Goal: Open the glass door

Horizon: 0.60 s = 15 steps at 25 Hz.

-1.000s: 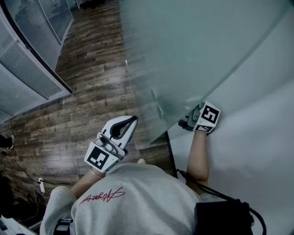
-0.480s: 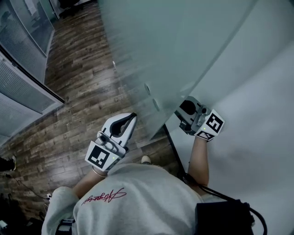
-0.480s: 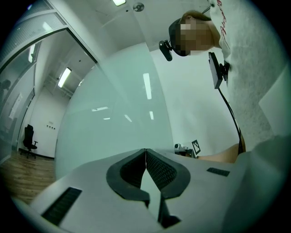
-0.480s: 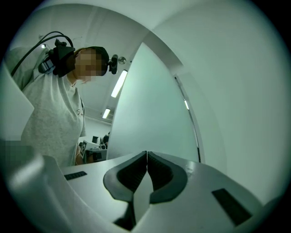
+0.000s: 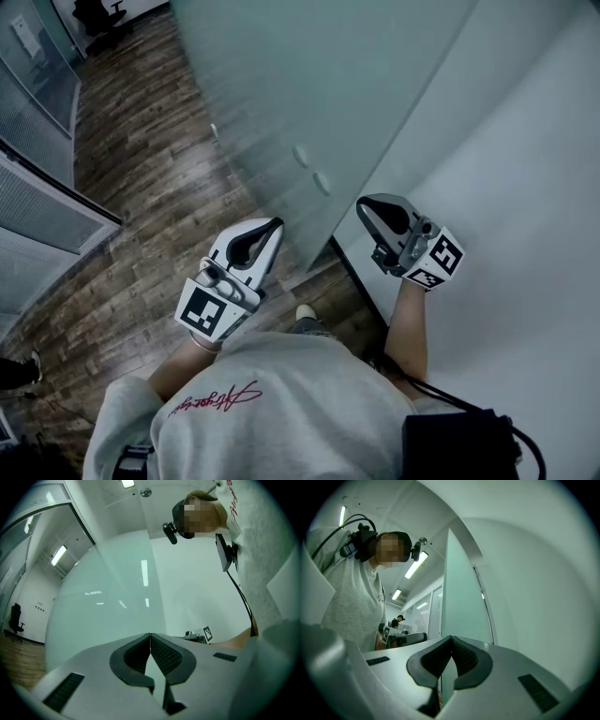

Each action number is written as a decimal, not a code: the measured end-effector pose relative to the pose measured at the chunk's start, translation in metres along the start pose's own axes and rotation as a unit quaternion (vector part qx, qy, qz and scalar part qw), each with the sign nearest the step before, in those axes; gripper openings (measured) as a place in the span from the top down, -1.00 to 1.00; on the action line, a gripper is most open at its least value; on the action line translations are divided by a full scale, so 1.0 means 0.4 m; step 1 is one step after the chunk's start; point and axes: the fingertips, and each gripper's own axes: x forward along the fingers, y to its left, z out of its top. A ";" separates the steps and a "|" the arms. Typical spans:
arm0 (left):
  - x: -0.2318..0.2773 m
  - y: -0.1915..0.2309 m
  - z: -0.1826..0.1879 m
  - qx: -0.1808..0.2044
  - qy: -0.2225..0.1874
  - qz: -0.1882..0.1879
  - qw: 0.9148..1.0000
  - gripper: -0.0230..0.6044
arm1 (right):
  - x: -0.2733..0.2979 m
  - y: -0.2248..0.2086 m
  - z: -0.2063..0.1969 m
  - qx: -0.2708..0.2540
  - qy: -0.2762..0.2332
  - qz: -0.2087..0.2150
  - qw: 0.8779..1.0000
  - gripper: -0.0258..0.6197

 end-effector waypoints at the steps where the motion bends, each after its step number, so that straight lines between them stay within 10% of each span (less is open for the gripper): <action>1: -0.009 -0.001 0.002 -0.001 0.001 -0.004 1.000 0.89 | -0.001 0.013 0.003 -0.002 -0.003 -0.006 1.000 0.87; 15: -0.119 -0.047 0.026 -0.010 0.004 -0.045 0.999 0.89 | 0.000 0.226 -0.013 -0.028 0.012 -0.048 0.998 0.87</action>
